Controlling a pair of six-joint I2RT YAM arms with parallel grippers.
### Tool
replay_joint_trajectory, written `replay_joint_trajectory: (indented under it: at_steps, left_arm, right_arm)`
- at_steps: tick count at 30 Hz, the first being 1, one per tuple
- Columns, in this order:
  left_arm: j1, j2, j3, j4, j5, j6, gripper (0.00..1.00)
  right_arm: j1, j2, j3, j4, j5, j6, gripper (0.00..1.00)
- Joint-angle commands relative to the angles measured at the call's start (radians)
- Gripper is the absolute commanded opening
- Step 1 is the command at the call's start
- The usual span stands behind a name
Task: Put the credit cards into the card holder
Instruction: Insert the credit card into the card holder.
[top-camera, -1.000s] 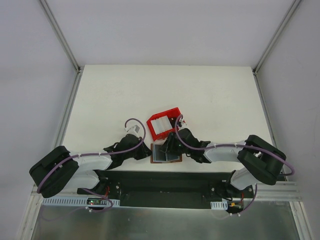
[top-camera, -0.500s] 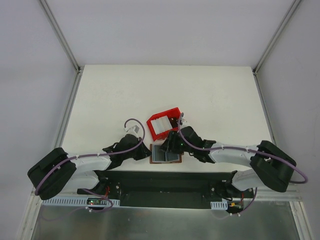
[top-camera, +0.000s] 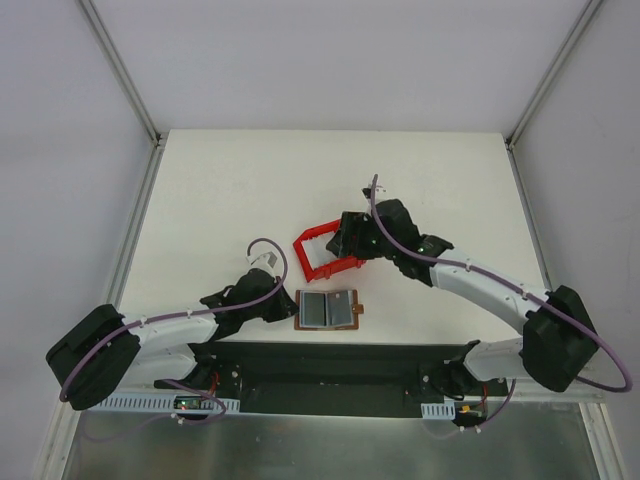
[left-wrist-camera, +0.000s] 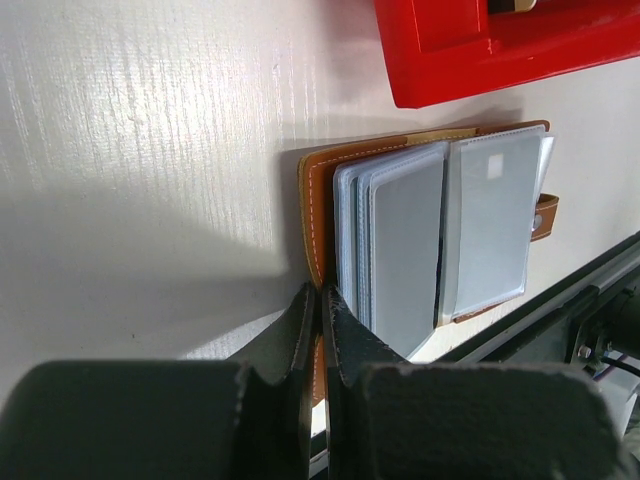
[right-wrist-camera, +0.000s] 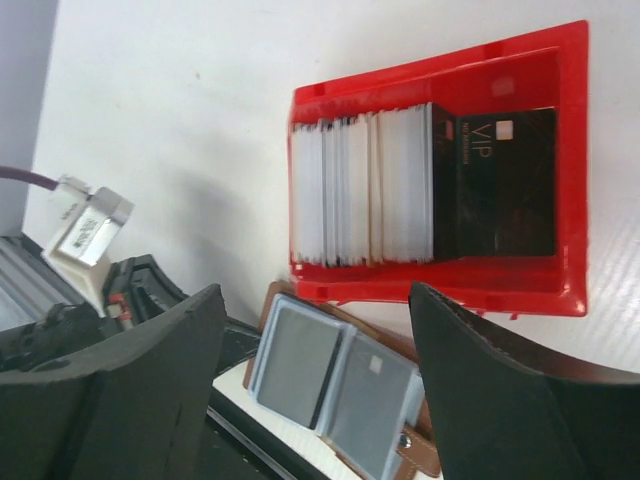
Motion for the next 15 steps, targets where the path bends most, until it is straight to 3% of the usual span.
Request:
replay_joint_trajectory:
  at_steps: [1, 15]
  left_arm:
    - [0.009, 0.017, 0.009, -0.120, -0.024, 0.057, 0.00]
    - [0.010, 0.003, 0.014, -0.121, -0.020, 0.070, 0.00]
  right_arm:
    - [-0.046, 0.079, 0.100, -0.100, -0.066, -0.091, 0.77]
    - [-0.125, 0.299, 0.240, -0.145, -0.200, -0.156, 0.80]
